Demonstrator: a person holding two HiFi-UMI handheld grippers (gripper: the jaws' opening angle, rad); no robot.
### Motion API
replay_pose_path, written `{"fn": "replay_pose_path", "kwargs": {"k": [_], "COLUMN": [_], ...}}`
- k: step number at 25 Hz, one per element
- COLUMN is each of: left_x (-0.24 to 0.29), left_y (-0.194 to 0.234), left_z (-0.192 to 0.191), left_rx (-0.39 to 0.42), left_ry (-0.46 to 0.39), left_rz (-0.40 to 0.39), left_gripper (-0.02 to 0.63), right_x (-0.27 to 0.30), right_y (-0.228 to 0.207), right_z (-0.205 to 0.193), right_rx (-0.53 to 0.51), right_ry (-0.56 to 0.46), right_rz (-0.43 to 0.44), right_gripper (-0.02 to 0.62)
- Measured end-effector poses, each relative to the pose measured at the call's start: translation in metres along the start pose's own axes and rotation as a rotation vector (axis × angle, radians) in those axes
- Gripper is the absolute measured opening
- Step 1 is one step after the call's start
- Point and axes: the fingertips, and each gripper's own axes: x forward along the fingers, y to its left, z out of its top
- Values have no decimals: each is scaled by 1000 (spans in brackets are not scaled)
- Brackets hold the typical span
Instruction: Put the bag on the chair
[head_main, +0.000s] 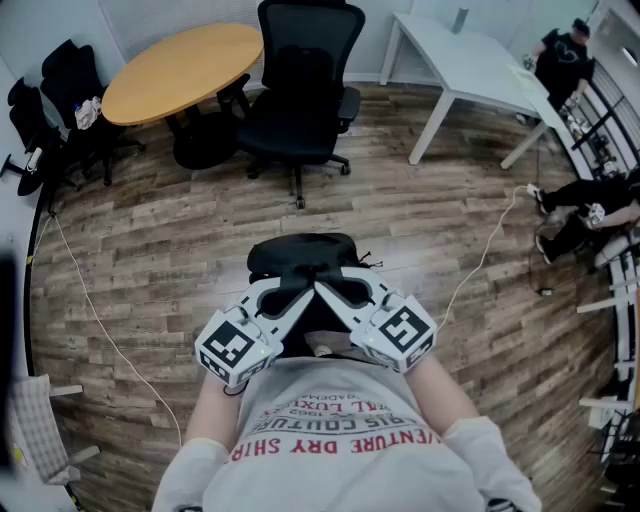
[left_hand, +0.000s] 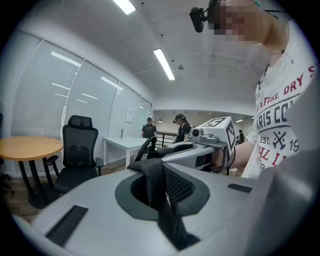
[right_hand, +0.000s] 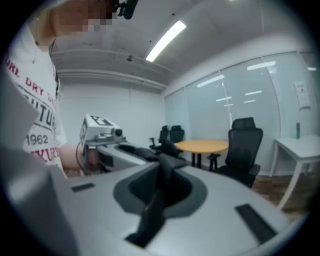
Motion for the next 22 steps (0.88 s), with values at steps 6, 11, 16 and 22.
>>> {"fn": "replay_pose_path", "kwargs": {"k": [6,11,16,22], "left_x": [9,14,23,32], "left_y": [-1,2,12,43], "left_z": [0,-1,-1,-3], "left_rx": [1,-1,-27,-62], "left_ry": [16,20,28,38], "left_rz": [-1,-9,-16,-14], "left_gripper": [48,48,48,48], "right_x": [-6,-6,0,25], "right_y": [-7,-13,-25,-47], "right_z": [-2,-4,-6,-9], "right_rx": [11,24,55,72], "right_ry": [-6,-6,-3,24], "right_rz": [-3,-8,-16,-10], "right_gripper": [44,44,44,44]}}
